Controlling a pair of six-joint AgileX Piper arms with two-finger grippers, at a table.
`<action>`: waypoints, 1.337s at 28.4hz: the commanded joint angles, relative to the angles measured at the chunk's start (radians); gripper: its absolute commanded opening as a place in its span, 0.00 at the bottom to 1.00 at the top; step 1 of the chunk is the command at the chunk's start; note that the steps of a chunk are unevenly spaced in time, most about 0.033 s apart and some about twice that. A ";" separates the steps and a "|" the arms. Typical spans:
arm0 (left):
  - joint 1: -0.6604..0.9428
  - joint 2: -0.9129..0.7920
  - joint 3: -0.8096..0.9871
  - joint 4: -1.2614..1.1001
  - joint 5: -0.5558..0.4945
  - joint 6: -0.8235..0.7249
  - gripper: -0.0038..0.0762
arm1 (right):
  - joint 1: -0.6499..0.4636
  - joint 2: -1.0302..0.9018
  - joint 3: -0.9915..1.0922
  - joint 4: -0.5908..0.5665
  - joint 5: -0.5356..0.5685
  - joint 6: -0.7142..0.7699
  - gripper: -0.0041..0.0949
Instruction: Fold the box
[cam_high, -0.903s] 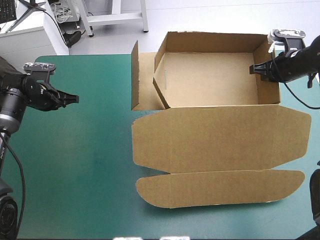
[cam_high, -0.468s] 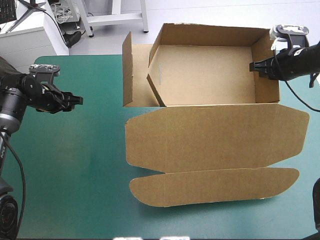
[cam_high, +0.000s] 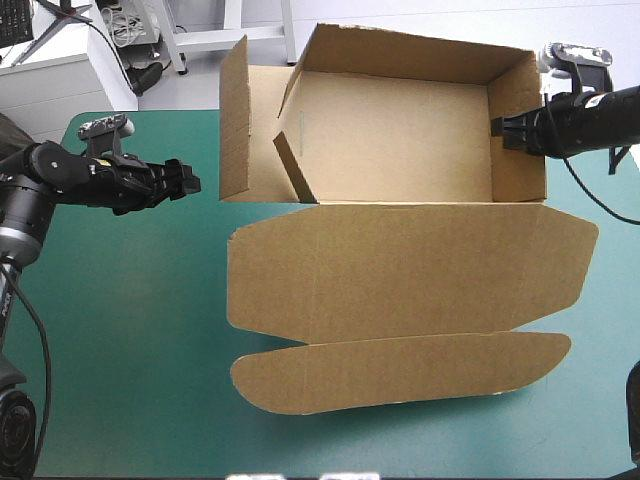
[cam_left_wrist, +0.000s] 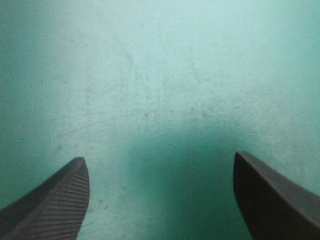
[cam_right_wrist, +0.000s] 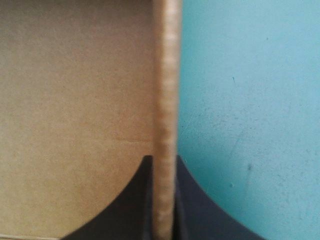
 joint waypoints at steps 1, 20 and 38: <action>-0.003 -0.035 -0.024 -0.193 -0.043 0.091 0.76 | -0.009 -0.049 -0.021 0.062 0.010 0.002 0.02; -0.003 -0.035 -0.024 -0.513 0.134 0.318 0.76 | 0.079 0.064 0.059 0.096 -0.014 -0.005 0.02; -0.003 -0.035 -0.024 -0.626 0.249 0.391 0.76 | 0.297 0.212 0.061 0.024 -0.190 0.074 0.02</action>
